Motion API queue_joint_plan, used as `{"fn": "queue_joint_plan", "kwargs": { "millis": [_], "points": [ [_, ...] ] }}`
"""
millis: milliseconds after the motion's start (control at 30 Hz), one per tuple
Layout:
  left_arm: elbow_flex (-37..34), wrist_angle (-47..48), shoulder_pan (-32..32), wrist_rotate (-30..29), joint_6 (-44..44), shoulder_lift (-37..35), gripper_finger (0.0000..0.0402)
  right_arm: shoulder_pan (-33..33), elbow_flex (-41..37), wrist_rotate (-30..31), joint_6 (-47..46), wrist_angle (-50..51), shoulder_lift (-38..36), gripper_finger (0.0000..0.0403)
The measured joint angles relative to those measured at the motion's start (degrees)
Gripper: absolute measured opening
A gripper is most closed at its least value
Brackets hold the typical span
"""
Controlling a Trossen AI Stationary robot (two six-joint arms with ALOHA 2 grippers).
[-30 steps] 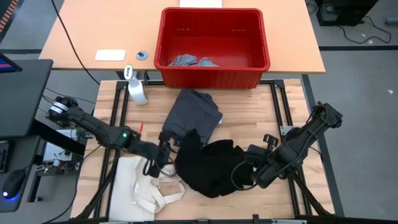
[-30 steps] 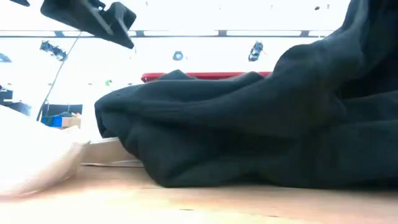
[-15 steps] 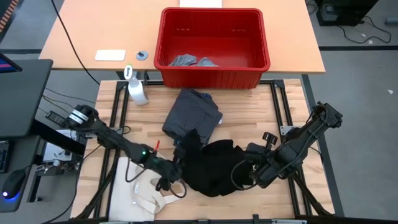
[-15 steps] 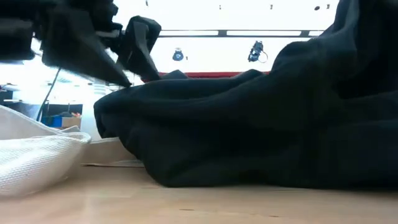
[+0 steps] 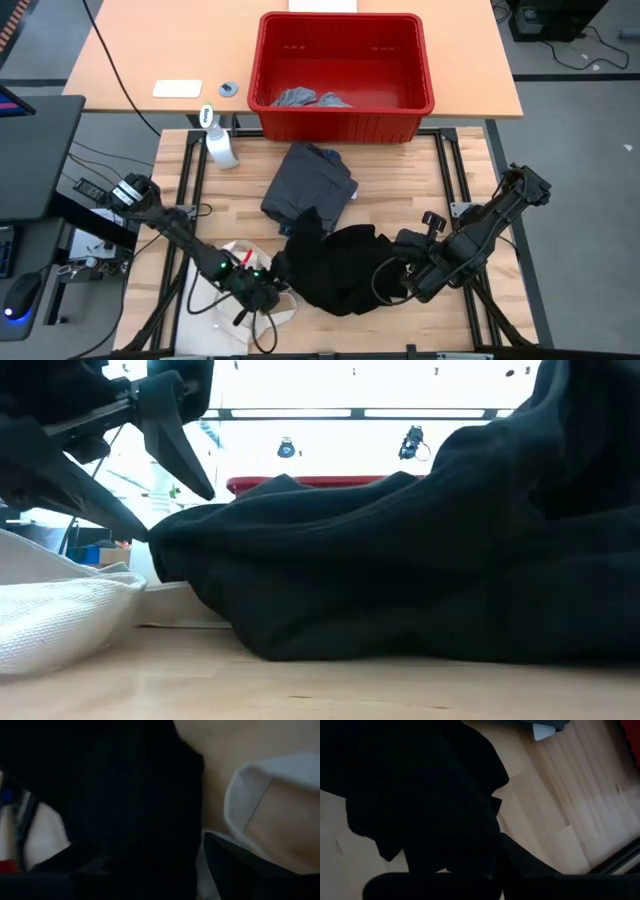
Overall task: Fold Laundry from Bin
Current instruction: Fold the black shirt
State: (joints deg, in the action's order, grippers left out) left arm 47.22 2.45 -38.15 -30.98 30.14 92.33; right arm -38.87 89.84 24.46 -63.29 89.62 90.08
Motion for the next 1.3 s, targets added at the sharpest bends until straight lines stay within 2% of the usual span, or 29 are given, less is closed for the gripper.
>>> {"fn": "queue_joint_plan", "kwargs": {
  "millis": [133, 400, 667, 767, 967, 1067, 1167, 1300],
  "points": [
    [0.0, 1.8, 0.4, -1.9, -0.8, 0.0, 0.0213, 0.0, 0.0, 1.2, 0.0, 0.0, 0.0, 0.0016],
    [0.0, 5.3, 0.4, -0.8, -0.8, 0.0, 0.0187, 0.0, 0.0, 1.4, 0.1, 0.0, 0.0, 0.0016],
    [0.0, 6.1, 1.7, -2.6, -0.8, 0.6, 0.0178, 0.0, 0.0, 2.1, 0.4, -0.7, 0.0, 0.0016],
    [0.0, 6.2, 1.3, -3.7, -0.5, 0.8, 0.0142, 0.0, 0.0, 2.1, 0.4, -0.7, 0.0, 0.0016],
    [2.2, 8.8, 0.3, -9.0, -2.0, -0.3, 0.002, 0.0, 0.0, 1.6, 0.4, -0.9, 0.0, 0.0016],
    [5.3, 14.6, 0.4, -9.1, -4.9, -1.6, 0.0013, 0.0, 0.0, 1.4, 0.4, -1.1, 0.0, 0.0016],
    [8.8, 19.9, 0.8, -6.4, -9.6, -3.4, 0.0015, 0.0, 0.0, 1.4, 0.4, -1.2, 0.0, 0.0016],
    [10.8, 25.0, 1.4, 4.0, -13.1, -6.3, 0.0016, 0.0, 0.0, 1.4, 0.4, -1.2, 0.0, 0.0016]
  ]
}}
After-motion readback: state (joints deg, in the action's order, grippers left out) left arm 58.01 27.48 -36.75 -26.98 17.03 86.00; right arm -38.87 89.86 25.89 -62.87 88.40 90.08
